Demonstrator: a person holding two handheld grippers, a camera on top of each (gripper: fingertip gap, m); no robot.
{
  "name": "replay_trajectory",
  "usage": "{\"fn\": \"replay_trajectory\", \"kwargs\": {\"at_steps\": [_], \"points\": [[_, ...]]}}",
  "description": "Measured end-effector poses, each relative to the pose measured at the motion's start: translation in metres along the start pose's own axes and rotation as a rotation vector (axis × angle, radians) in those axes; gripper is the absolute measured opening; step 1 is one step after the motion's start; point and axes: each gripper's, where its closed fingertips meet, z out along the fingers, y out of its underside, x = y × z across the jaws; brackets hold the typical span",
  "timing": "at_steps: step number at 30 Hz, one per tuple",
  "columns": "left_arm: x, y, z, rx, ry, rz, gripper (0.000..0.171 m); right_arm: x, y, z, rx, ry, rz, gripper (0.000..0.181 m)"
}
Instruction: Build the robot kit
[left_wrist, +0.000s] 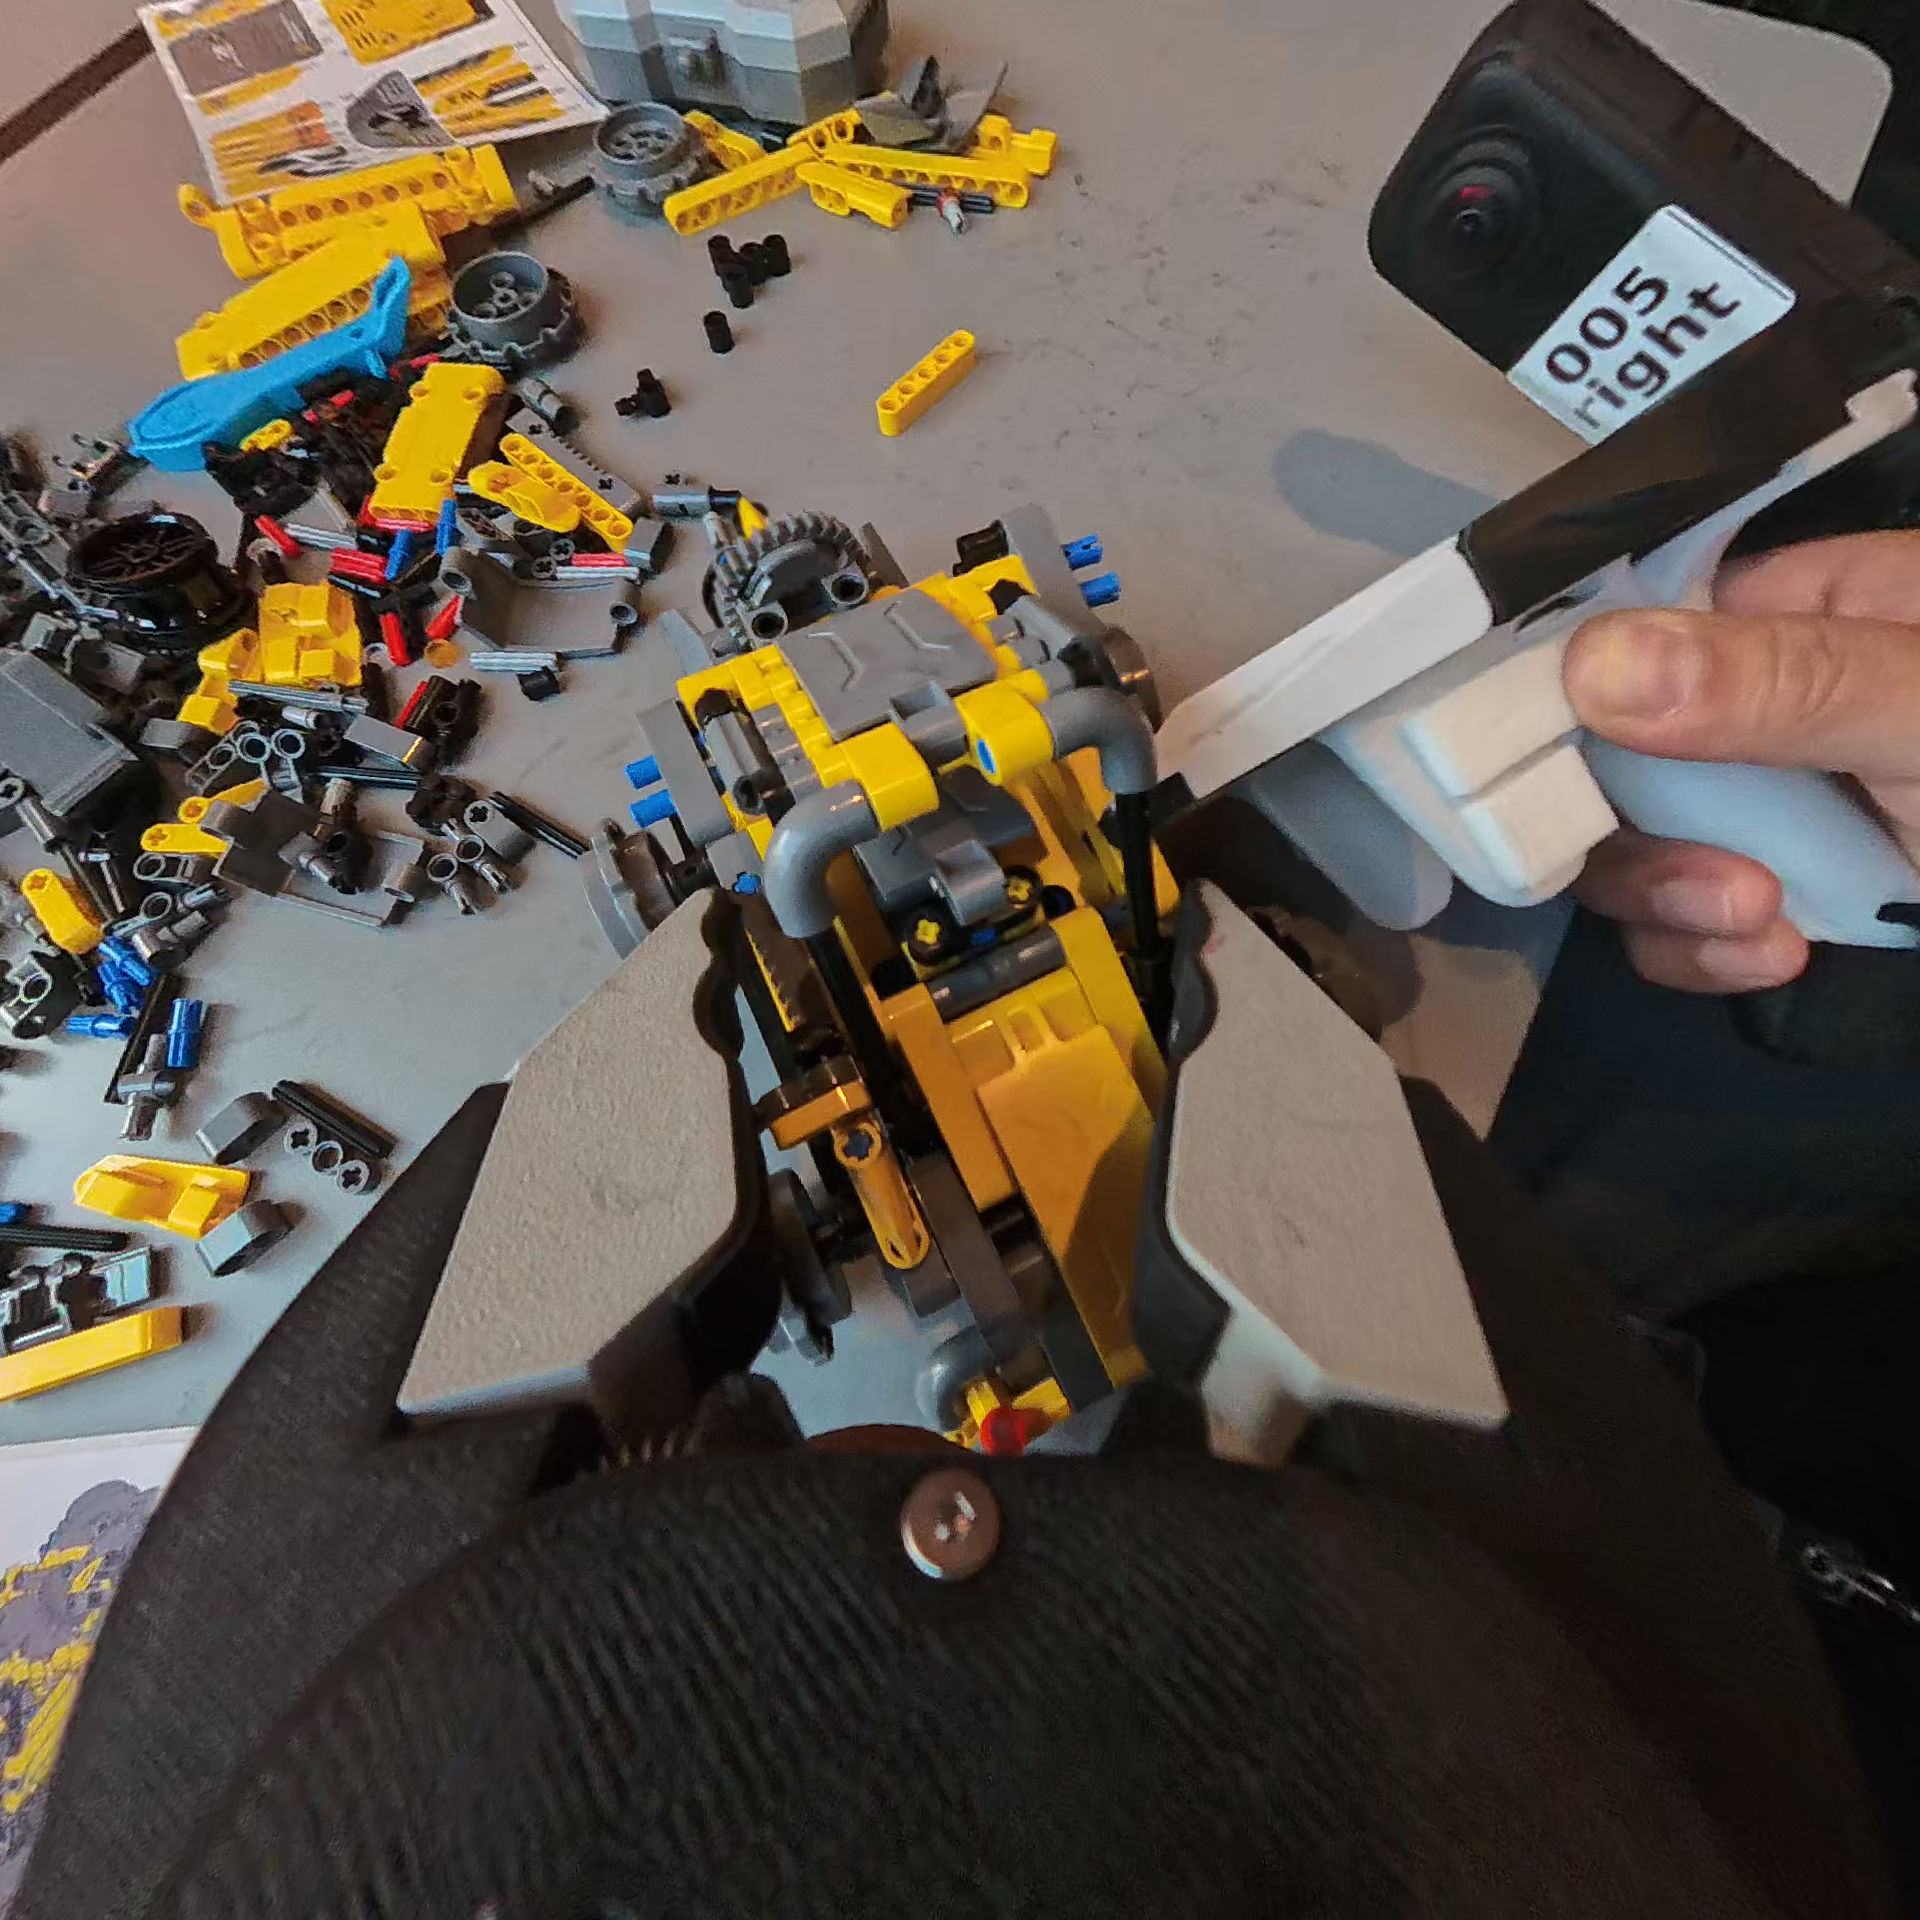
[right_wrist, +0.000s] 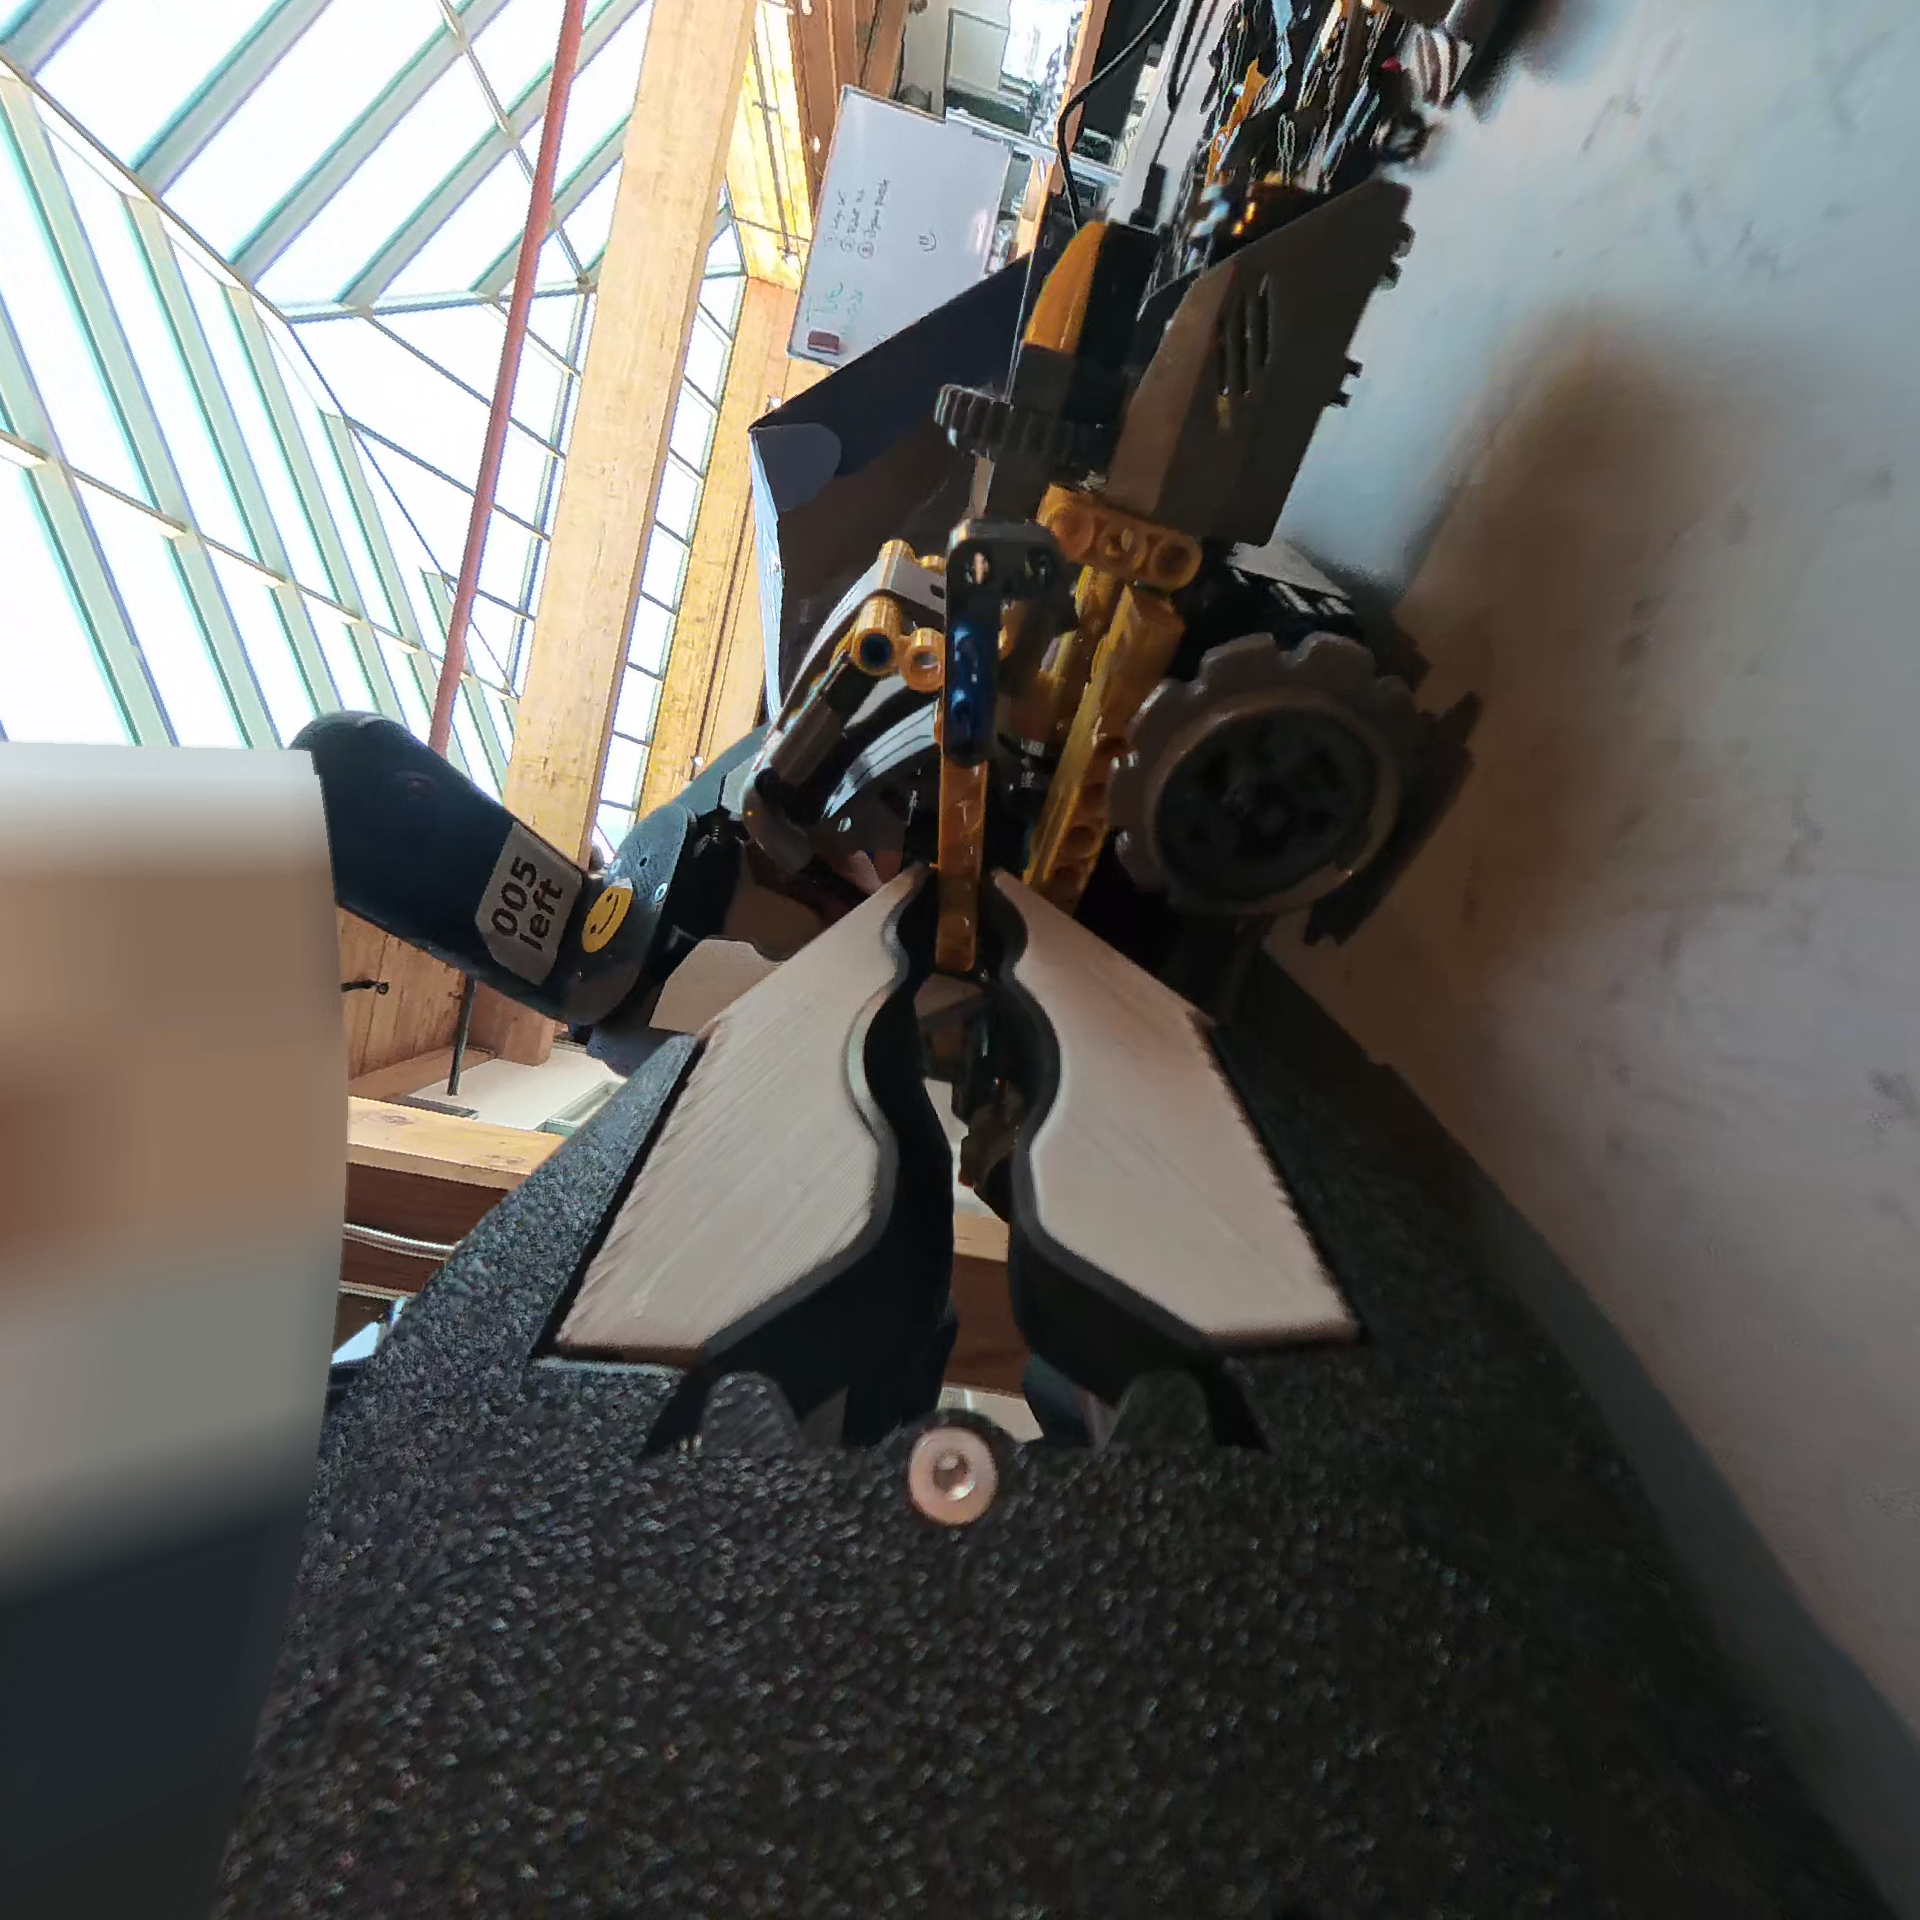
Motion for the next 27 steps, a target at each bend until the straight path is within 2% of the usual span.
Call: {"fn": "replay_trajectory", "kwargs": {"at_steps": [6,13,23,27], "points": [[-0.0005,0.0012,-0.0005,0.011,0.014,0.007,0.082,0.0003,0.0,0.0005,-0.028,-0.033,0.074,0.006],[0.0017,0.0017,-0.0015,0.021,0.033,0.012,0.082,-0.0007,0.0027,-0.0002,-0.149,-0.064,0.117,0.006],[0.003,0.0009,-0.0006,0.026,0.043,0.015,0.081,0.0035,-0.0005,-0.0058,-0.18,-0.002,-0.01,0.008],[0.0029,0.0017,-0.0005,0.027,0.043,0.028,0.082,0.0014,-0.0003,-0.0023,-0.201,-0.008,-0.006,0.007]]}}
